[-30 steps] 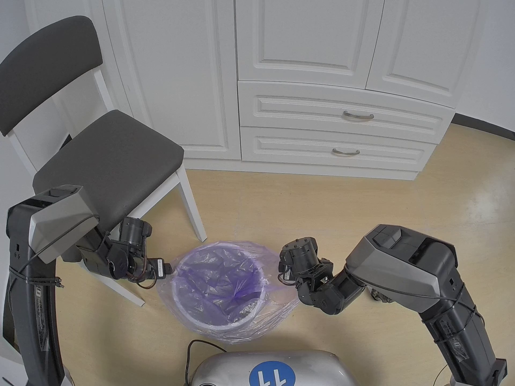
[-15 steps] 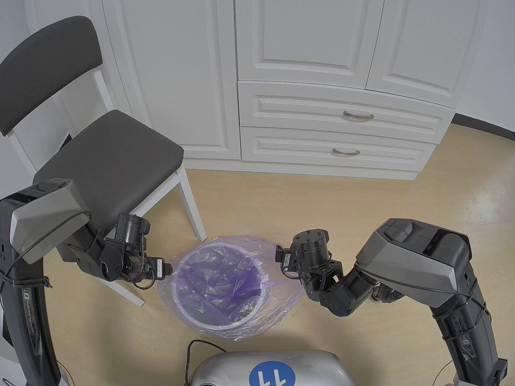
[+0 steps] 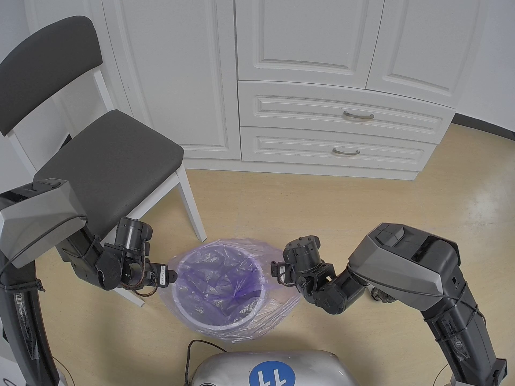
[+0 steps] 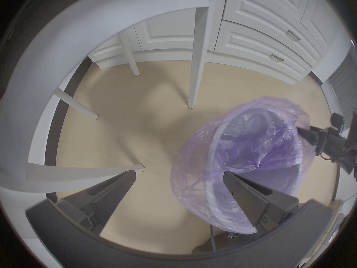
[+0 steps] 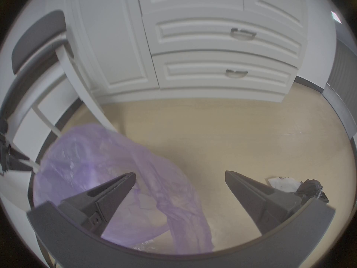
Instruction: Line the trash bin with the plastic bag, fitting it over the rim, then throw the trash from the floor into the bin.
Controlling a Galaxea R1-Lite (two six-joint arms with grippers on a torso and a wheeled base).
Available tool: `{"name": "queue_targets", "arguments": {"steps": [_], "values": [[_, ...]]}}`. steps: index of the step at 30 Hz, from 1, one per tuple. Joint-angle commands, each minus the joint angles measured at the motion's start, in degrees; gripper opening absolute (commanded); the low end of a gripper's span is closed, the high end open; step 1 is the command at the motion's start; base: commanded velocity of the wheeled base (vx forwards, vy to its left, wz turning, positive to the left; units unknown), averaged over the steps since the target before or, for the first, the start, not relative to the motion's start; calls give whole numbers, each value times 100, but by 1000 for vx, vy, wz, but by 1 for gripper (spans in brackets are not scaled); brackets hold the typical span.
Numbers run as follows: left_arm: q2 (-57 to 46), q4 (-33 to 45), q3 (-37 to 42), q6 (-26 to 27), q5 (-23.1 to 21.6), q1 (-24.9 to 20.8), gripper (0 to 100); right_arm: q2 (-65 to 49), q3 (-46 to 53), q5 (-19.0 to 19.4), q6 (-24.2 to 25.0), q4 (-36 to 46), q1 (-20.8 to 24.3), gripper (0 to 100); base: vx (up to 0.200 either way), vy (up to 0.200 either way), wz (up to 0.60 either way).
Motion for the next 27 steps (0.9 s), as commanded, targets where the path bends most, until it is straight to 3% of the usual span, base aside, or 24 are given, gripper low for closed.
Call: {"name": "queue_targets", "arguments": {"steps": [1,6,11,20,27], "values": [[-362,-164,332,2,-16,-208,100,273,-948,216,-94,931,-115,100,0,0,0],[-441,-348,472,117,-16,-234,100,659,-2548,366,-217,2610,-318,100,0,0,0],[-590,-498,604,187,-25,-234,100,862,-3445,744,-243,3718,-353,100,0,0,0],[-590,-700,639,205,-34,-234,100,958,-3733,1341,-753,4860,-397,100,0,0,0],[-555,-814,657,213,-34,-234,100,949,-3733,1605,-1184,4904,-511,100,0,0,0]]}}
